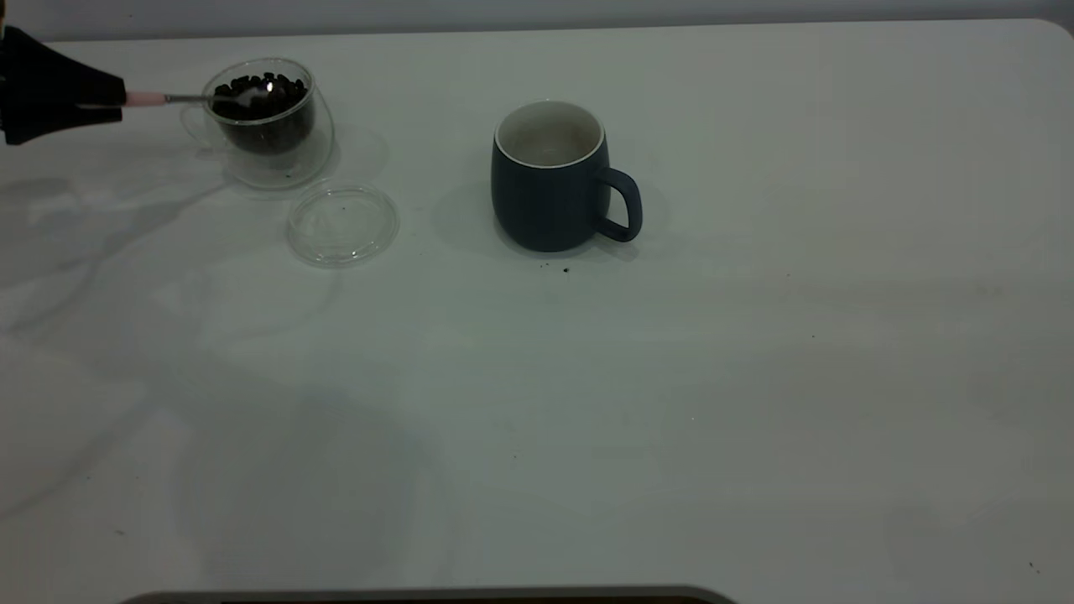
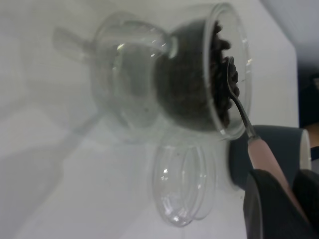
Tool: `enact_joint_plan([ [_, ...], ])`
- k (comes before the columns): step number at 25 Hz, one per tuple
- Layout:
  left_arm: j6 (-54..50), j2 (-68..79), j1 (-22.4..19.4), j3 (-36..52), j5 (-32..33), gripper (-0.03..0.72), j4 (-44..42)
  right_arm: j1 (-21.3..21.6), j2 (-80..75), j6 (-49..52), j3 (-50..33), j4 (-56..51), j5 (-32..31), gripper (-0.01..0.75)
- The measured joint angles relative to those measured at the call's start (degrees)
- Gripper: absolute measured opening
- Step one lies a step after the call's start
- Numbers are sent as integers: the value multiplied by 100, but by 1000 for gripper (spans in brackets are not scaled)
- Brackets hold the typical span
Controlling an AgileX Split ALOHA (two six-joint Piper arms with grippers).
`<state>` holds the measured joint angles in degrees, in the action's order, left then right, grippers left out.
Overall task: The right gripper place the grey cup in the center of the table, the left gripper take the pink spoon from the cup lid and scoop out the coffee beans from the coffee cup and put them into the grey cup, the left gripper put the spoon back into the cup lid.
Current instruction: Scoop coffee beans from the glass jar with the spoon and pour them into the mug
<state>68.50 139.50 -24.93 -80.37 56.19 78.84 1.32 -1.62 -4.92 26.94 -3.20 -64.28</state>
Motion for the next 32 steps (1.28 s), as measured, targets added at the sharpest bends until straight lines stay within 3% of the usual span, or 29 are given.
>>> enact_joint_plan([
  [8,15,0,0,0,84,127,41,0,0,0,0,0,0,591],
  [23,18,0,-161,0,853,127,302,0,0,0,0,0,0,591],
  [32,-2,0,-161,0,902,127,447,0,0,0,0,-5,0,591],
])
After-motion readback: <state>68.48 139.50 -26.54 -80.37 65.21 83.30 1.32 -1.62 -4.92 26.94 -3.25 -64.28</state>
